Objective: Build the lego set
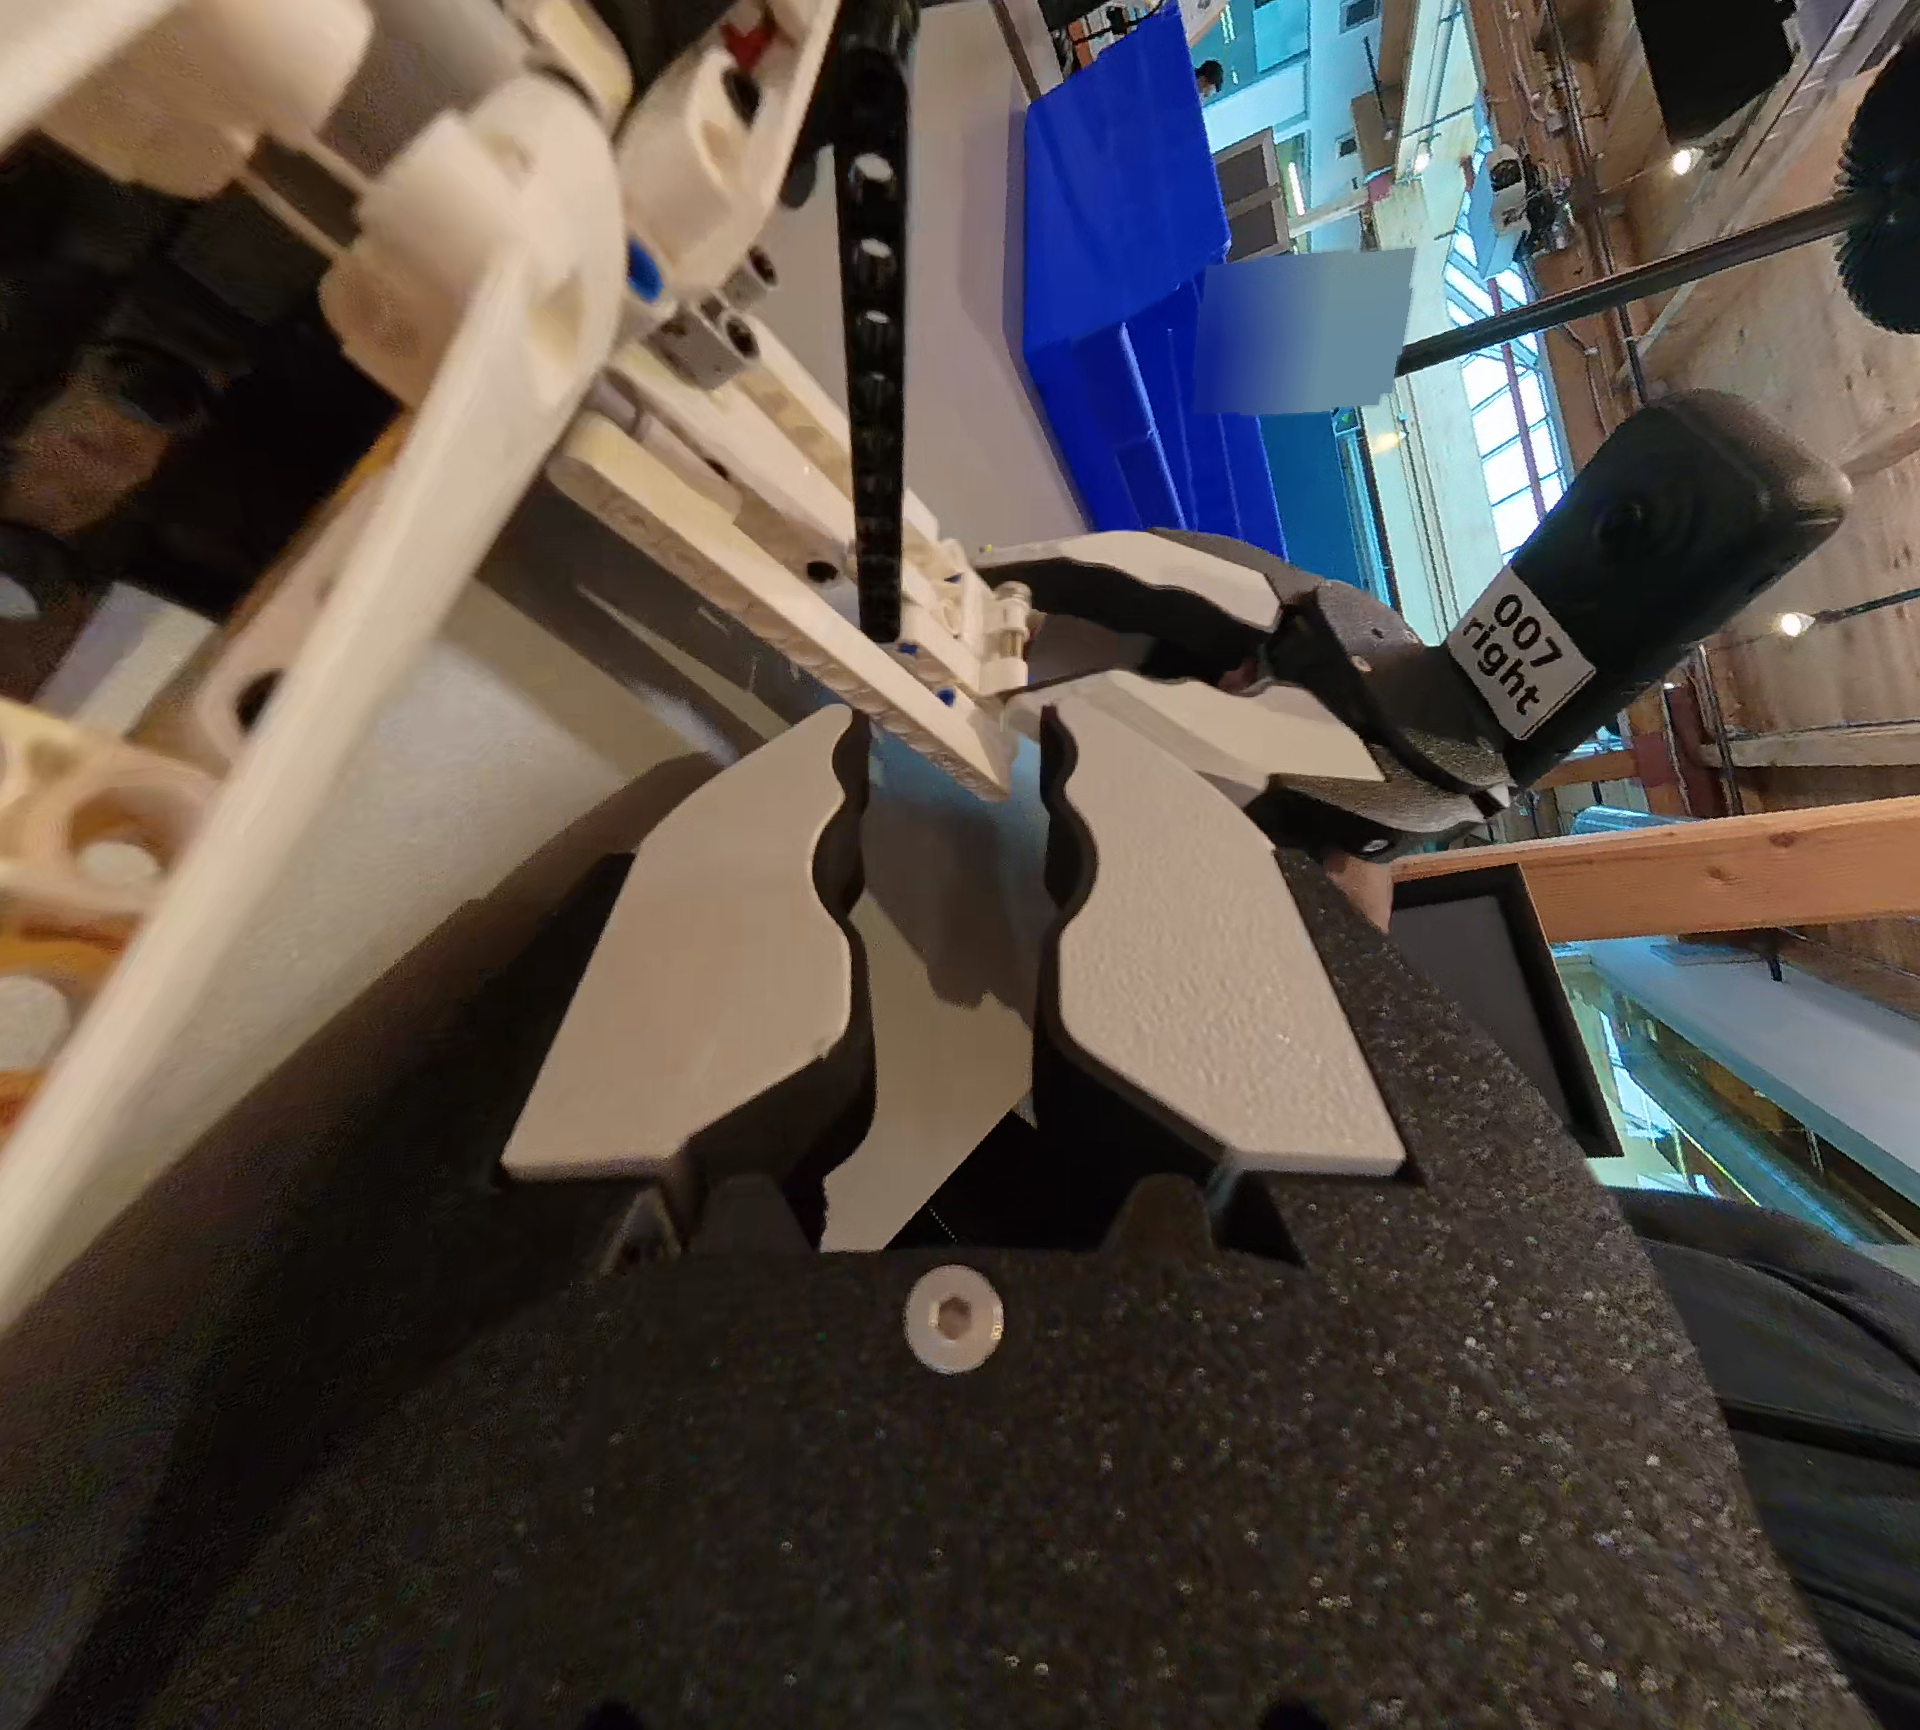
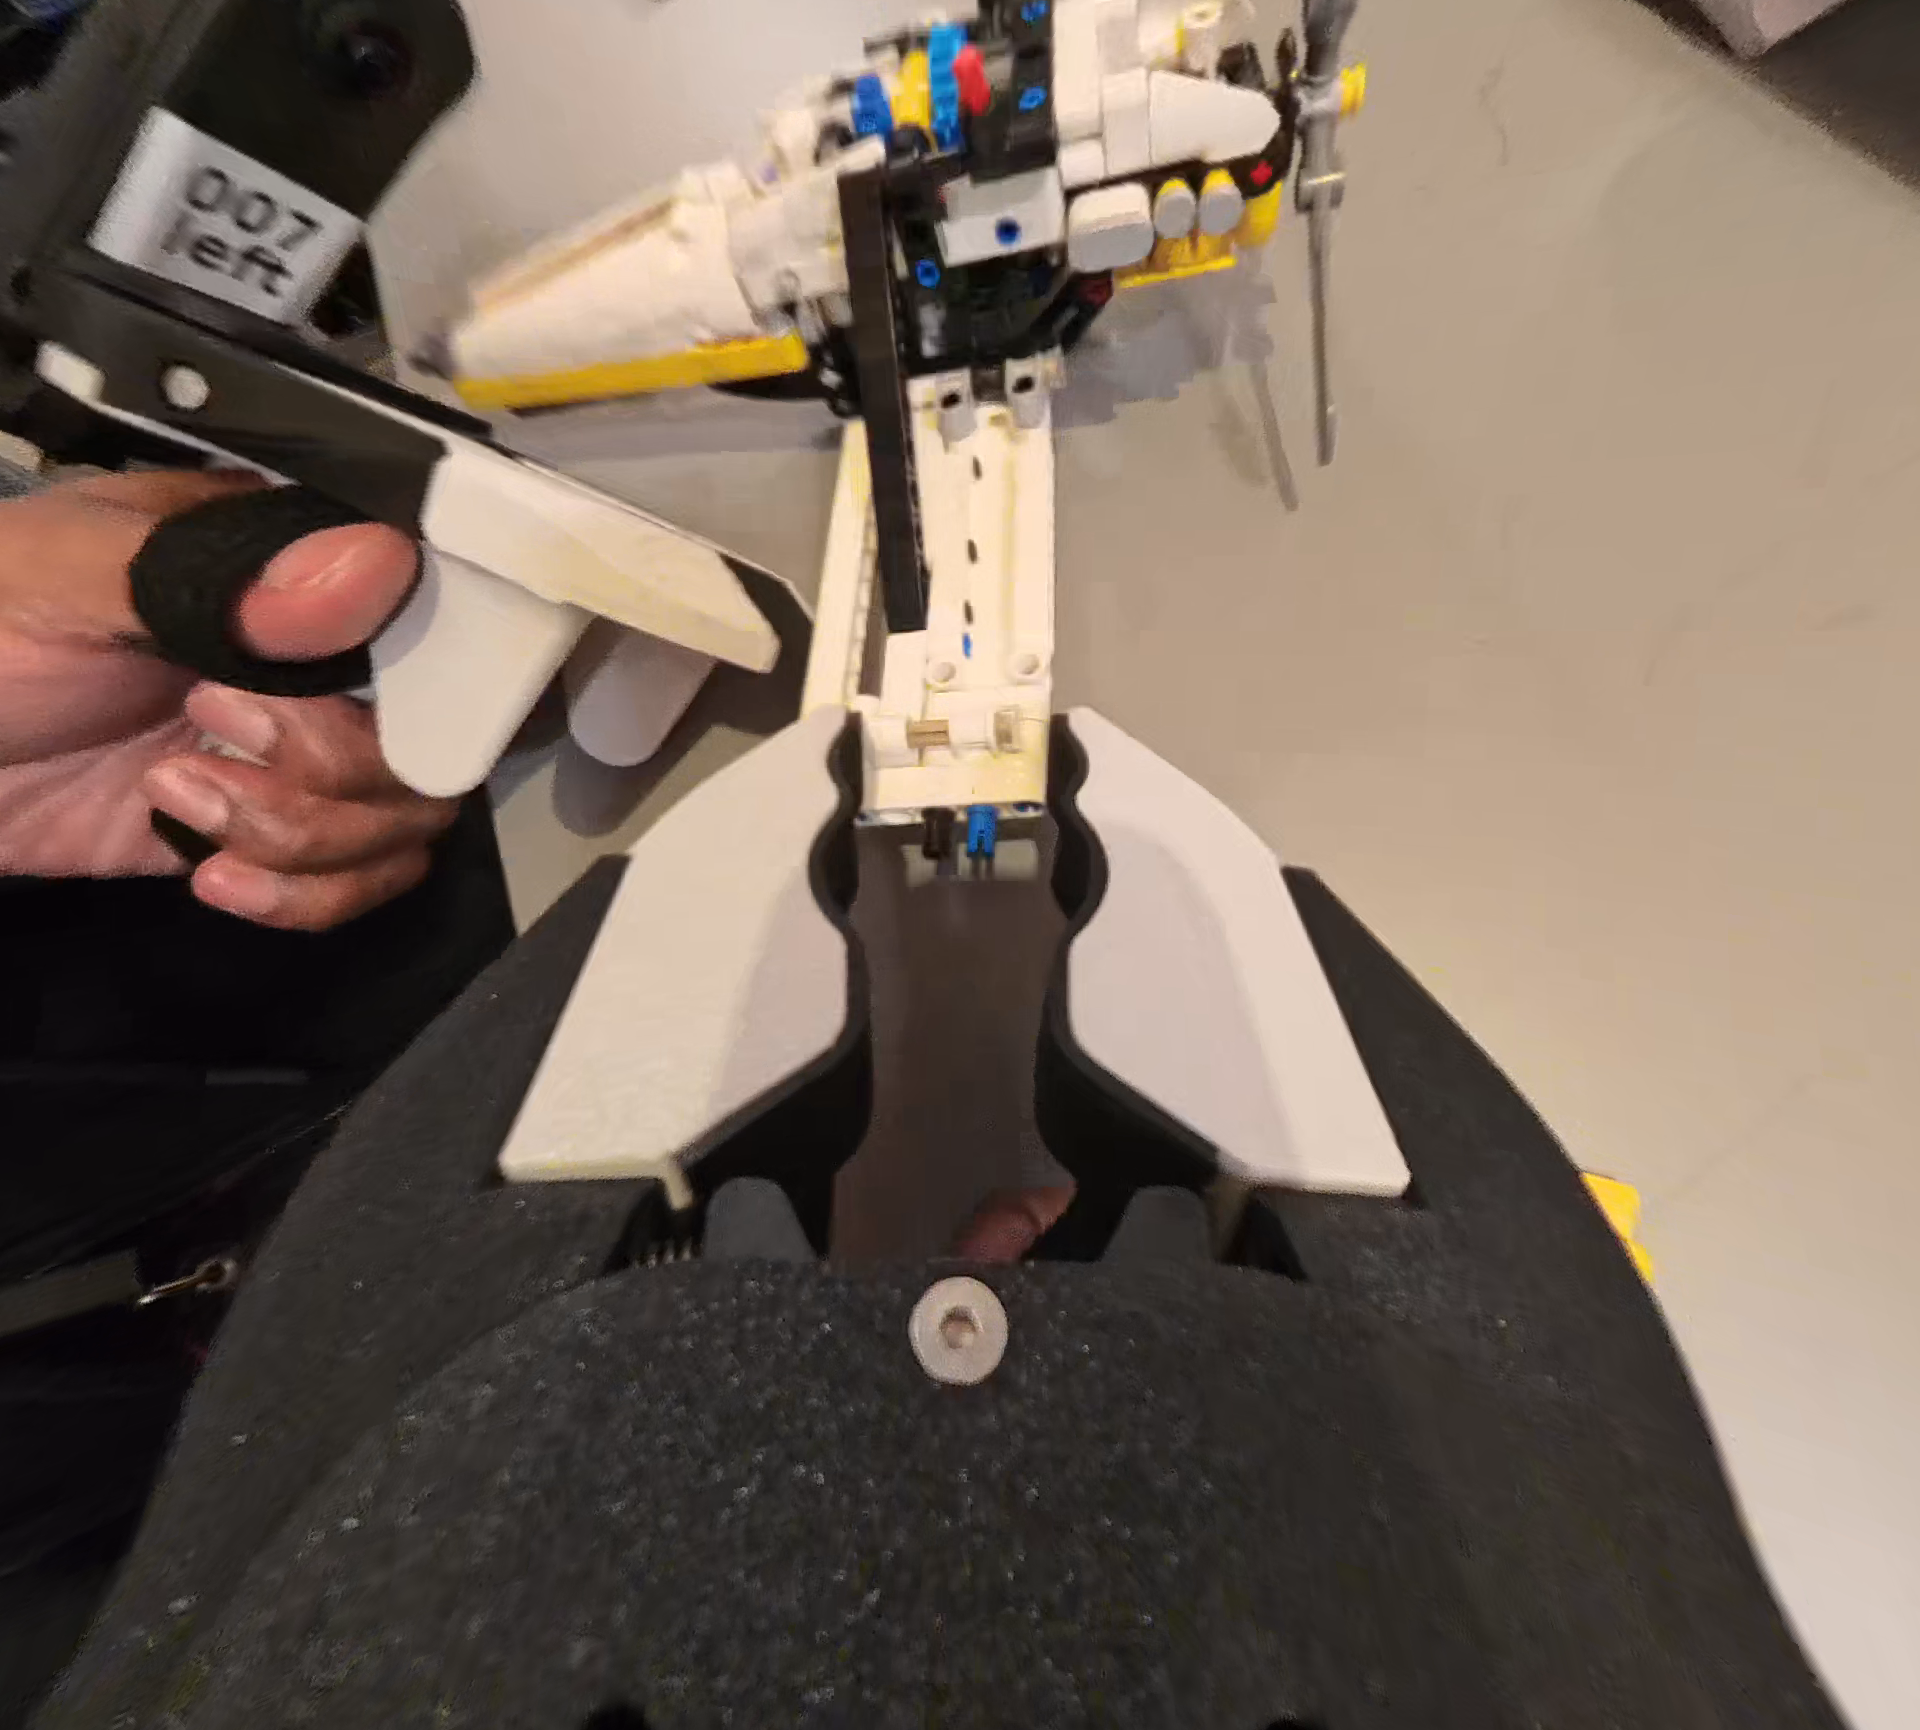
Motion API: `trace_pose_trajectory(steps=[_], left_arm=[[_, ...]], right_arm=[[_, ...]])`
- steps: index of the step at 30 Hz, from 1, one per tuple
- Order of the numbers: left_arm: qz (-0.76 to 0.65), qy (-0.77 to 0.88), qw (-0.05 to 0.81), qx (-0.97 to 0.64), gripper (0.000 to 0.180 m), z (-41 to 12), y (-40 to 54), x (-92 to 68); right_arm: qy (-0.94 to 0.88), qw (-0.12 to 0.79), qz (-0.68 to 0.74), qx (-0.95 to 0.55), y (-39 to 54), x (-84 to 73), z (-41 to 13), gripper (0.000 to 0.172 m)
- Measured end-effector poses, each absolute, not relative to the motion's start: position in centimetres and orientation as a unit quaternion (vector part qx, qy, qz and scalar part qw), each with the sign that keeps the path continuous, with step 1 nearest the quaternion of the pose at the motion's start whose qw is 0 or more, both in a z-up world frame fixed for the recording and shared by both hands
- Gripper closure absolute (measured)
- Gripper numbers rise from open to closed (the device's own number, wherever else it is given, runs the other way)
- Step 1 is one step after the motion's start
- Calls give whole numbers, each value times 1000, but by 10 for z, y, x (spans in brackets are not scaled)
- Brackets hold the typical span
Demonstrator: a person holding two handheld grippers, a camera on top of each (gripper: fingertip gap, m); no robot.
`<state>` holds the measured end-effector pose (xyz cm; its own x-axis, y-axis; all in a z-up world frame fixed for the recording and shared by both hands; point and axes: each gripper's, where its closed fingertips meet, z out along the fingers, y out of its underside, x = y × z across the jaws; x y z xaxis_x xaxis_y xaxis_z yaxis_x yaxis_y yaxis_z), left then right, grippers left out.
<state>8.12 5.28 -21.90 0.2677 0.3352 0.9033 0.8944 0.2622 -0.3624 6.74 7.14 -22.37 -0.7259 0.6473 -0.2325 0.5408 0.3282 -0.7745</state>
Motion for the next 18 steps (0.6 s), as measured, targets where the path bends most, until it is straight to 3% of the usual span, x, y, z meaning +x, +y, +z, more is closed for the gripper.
trace_pose_trajectory(steps=[1, 5, 7, 10, 18], left_arm=[[-245, -554, 571, -555, 149, -219, 52, 82], [-242, -548, 570, -562, 145, -219, 53, 84], [-244, -543, 573, -563, 145, -218, 53, 84], [-252, -541, 576, -559, 146, -217, 53, 84], [-230, -530, 577, -577, 143, -217, 46, 86]], right_arm=[[-808, 52, 459, -366, 71, 69, -221, 138], [-812, 51, 451, -366, 73, 68, -226, 139], [-810, 58, 455, -365, 74, 67, -226, 152], [-810, 53, 460, -361, 74, 68, -223, 152], [-850, 87, 387, -346, 76, 70, -245, 115]])
